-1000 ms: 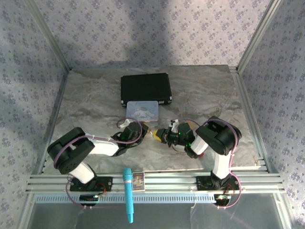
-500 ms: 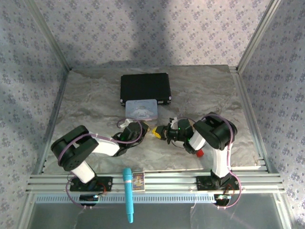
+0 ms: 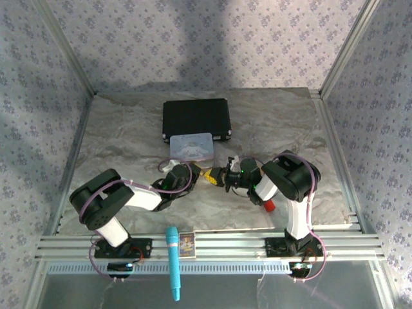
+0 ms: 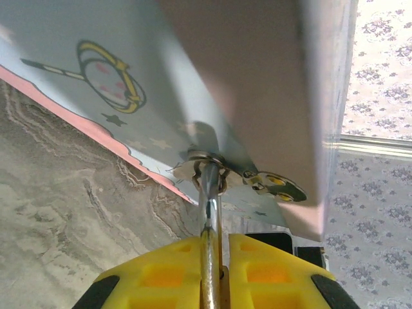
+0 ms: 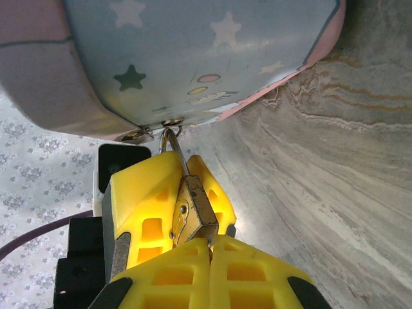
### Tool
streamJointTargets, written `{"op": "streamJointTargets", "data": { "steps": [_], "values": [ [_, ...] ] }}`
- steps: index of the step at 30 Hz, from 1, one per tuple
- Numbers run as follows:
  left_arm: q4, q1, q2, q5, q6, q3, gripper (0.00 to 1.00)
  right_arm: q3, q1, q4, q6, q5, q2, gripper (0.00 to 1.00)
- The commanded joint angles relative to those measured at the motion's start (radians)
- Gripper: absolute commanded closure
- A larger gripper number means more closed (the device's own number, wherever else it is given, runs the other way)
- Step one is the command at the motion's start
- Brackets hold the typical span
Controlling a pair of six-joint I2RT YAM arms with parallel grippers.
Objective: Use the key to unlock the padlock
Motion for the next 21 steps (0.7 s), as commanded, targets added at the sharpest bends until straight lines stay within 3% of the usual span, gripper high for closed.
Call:
{"op": "streamJointTargets", "data": {
  "steps": [1,6,8,11,16,21],
  "values": [
    [0.106,-0.039,-0.021,0.151,-0.014,0.023,1.0,0.043,0.014,0.002,-0.025,0.052,0.008,0.94],
    [0.04,-0.033,-0.031,0.114,-0.008,0.019,1.0,0.01,0.018,-0.008,-0.042,0.08,-0.015,0.57],
    [0.037,-0.026,-0.025,0.109,-0.01,0.015,1.0,-0.017,0.019,-0.024,-0.054,0.096,-0.034,0.52],
    [0.03,-0.017,-0.022,0.104,-0.014,0.011,1.0,-0.06,0.013,-0.045,-0.069,0.12,-0.063,0.56],
    [0.001,-0.008,-0.031,0.095,-0.014,0.01,1.0,-0.091,0.019,-0.098,-0.098,0.128,-0.107,0.87],
    [-0.002,-0.007,-0.032,0.094,-0.014,0.01,1.0,-0.082,0.041,-0.108,-0.105,0.135,-0.103,0.94]
  ]
}}
